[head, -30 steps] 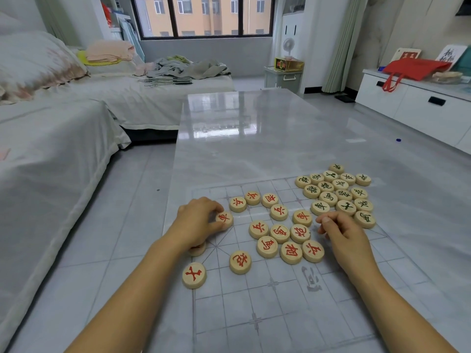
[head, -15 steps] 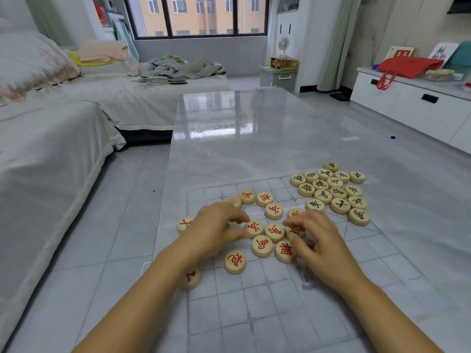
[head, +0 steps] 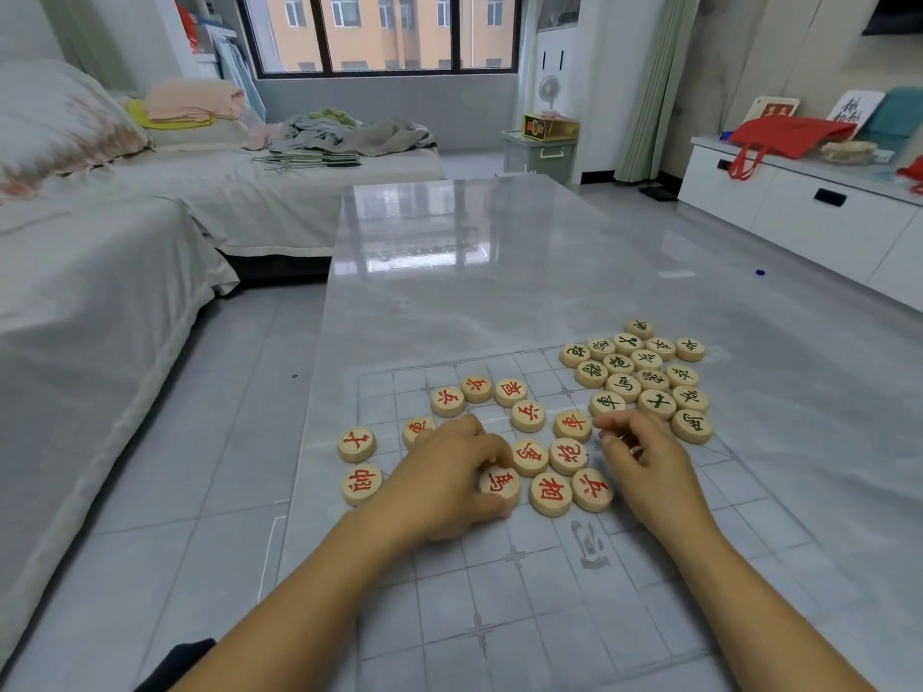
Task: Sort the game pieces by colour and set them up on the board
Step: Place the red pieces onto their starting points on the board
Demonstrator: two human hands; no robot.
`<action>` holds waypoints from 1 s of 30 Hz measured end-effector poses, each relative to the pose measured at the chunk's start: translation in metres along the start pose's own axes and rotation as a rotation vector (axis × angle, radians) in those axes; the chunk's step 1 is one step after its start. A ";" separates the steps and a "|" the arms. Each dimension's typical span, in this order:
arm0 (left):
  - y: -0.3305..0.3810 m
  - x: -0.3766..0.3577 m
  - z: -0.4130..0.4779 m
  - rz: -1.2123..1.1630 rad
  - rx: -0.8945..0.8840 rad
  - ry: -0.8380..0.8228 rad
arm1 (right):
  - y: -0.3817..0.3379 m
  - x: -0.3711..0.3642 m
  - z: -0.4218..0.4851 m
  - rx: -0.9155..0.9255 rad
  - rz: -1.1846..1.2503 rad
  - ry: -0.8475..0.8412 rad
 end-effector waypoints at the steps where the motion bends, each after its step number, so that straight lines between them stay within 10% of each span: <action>1: -0.001 0.004 0.000 -0.078 0.005 -0.005 | 0.000 0.000 0.000 -0.004 0.003 0.000; 11: -0.054 0.057 0.000 -0.630 0.186 0.135 | -0.042 -0.022 0.006 0.247 -0.390 -0.272; 16: -0.083 0.069 -0.003 -0.540 0.264 0.244 | -0.049 -0.042 0.014 0.227 -0.719 -0.424; 30: -0.079 0.075 -0.005 -0.517 0.187 0.235 | -0.083 -0.033 -0.053 0.373 -0.432 -0.436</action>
Point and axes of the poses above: each hand's wrist, its own z-axis towards the middle knuckle, its own x-axis out of the back of the hand, y = z × x, the point moved 4 cm from there along z, towards the middle knuckle, and after that the axes turned 10 degrees about x, right-handed, at the moved point
